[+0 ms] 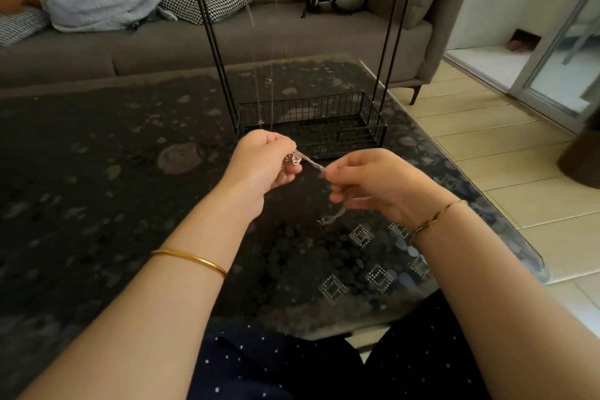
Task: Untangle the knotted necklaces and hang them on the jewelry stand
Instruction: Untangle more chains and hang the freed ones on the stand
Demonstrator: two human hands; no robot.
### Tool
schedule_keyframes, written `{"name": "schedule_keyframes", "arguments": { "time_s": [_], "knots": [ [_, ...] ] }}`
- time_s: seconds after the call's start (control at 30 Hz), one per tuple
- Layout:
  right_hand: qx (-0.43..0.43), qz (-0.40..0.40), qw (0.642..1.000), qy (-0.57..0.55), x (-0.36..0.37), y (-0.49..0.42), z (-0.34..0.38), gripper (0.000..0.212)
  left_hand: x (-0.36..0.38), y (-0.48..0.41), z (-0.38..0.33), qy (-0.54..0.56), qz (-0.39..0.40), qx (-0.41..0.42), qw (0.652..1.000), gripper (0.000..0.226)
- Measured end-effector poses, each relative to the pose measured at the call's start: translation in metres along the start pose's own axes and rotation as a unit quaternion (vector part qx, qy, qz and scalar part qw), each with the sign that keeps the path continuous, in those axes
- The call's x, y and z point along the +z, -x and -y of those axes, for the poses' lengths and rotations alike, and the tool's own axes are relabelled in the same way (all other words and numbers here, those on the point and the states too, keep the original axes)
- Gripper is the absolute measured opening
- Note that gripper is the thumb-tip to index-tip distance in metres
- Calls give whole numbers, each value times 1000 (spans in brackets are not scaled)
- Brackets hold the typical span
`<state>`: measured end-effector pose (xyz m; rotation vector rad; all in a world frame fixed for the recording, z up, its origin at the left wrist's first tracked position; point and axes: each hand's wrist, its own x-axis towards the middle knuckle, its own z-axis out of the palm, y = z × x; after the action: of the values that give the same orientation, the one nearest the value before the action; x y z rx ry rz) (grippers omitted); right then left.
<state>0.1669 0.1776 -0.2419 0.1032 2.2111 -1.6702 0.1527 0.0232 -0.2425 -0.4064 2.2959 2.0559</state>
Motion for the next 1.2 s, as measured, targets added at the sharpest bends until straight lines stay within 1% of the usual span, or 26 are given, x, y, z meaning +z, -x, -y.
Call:
{"name": "schedule_keyframes", "arguments": {
  "time_s": [0.07,0.13,0.2,0.3,0.4,0.5,0.57,0.67,0.77,0.87,0.97,1.07,1.2],
  "knots": [
    [-15,-35,999,-16,-3,4,1,6,0,2,1,-29,3,0,1000,11],
    [-34,-71,996,-29,-5,7,2,10,1,4,3,-60,31,4,998,16],
    [-59,-113,992,-6,-5,8,2,12,2,6,3,-81,60,0,995,21],
    [-88,-157,983,28,-8,9,2,23,4,9,4,-102,95,-5,990,14],
    [-92,-154,983,28,-9,9,3,32,4,11,5,-135,110,16,985,8],
    [-76,-135,988,-1,-9,8,2,35,6,13,4,-128,95,23,987,7],
    [-63,-118,991,-6,-11,8,1,28,8,13,1,-93,77,5,993,9],
    [-59,-90,994,21,-11,9,-1,9,11,14,-3,-14,56,-30,998,11],
    [-71,-98,992,22,-10,9,0,7,14,15,-6,15,46,-36,998,13],
    [-87,-122,989,15,-10,10,1,9,13,19,-5,-10,73,-30,997,13],
    [-107,-122,987,5,-10,11,3,13,12,22,-2,-86,120,3,989,12],
    [-111,-119,987,15,-9,12,5,17,12,24,-1,-136,116,48,983,7],
    [-109,-127,985,42,-9,12,4,27,14,25,-4,-133,101,63,984,11]
  ]
}}
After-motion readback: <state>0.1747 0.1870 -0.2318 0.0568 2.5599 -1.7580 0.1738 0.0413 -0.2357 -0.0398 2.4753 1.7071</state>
